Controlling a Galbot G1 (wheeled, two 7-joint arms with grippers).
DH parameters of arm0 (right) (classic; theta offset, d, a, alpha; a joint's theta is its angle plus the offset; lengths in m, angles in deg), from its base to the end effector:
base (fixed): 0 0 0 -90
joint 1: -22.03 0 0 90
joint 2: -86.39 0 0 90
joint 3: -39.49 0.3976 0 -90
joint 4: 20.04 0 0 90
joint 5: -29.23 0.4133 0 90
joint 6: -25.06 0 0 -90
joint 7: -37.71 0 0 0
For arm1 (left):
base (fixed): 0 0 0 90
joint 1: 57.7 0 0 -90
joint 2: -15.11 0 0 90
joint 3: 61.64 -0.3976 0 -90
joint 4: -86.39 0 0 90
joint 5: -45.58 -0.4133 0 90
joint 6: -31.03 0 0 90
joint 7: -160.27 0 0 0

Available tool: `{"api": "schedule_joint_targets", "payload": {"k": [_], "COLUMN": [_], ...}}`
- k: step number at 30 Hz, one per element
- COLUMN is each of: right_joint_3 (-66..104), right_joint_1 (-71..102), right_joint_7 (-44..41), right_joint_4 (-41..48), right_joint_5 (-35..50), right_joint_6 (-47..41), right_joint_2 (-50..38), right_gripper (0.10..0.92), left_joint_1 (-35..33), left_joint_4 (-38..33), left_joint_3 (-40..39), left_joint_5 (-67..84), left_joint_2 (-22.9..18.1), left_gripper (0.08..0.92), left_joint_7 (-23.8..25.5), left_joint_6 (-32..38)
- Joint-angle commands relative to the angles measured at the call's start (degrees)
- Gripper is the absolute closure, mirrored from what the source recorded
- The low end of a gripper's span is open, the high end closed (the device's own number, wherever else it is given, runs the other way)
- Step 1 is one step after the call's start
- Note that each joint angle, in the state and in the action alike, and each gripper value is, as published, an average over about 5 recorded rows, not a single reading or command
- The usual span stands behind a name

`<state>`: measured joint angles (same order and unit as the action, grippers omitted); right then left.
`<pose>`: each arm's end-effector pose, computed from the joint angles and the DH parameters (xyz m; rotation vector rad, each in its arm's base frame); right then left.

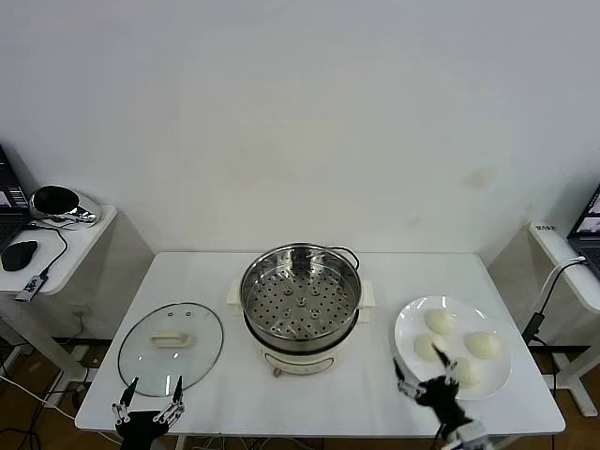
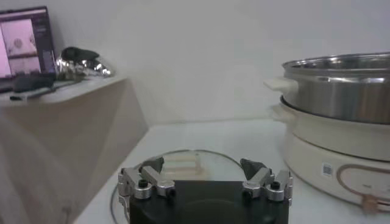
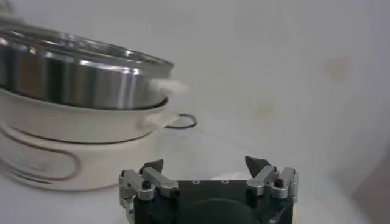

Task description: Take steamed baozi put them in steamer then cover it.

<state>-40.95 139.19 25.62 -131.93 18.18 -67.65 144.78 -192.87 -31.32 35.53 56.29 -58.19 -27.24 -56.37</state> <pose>0.2570 -0.1819 -0.3274 0.3899 -2.7489 1.0954 0.1257 0.1028 -0.3869 0.1186 -2.8977 -0.2012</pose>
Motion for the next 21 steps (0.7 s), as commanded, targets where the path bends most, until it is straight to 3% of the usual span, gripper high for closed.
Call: {"api": "schedule_joint_targets", "payload": {"k": [1,9,15,21], "right_joint_3": [5.38,-6.07,-25.96,-46.61], "right_joint_1": [-8.63,-24.04,-43.34,-60.54], "right_joint_7": [-13.84,-29.79,-43.01,-50.21], "right_joint_4": [2.54,10.00,18.55,27.10], "right_joint_5": [-14.09,-12.94,-10.38,-7.19], "right_joint_6": [-5.72,-7.57,-6.71,-4.17], "right_joint_2": [-19.08,-32.25,-35.18,-34.20], "right_gripper": [0.203,0.203,0.203,0.203], "left_joint_1": [0.94,1.33,1.75,1.77], "left_joint_4": [0.16,0.20,0.02,-0.20], "left_joint_3": [0.79,0.83,1.43,2.19], "left_joint_5": [-1.05,-1.05,-0.61,-0.67], "left_joint_2": [0.14,-0.17,-0.36,-0.24], "left_gripper": [0.177,0.177,0.177,0.177], "left_joint_7": [-0.28,-1.18,-2.43,-2.46], "left_joint_6": [-1.21,-1.53,-1.47,-1.72]}}
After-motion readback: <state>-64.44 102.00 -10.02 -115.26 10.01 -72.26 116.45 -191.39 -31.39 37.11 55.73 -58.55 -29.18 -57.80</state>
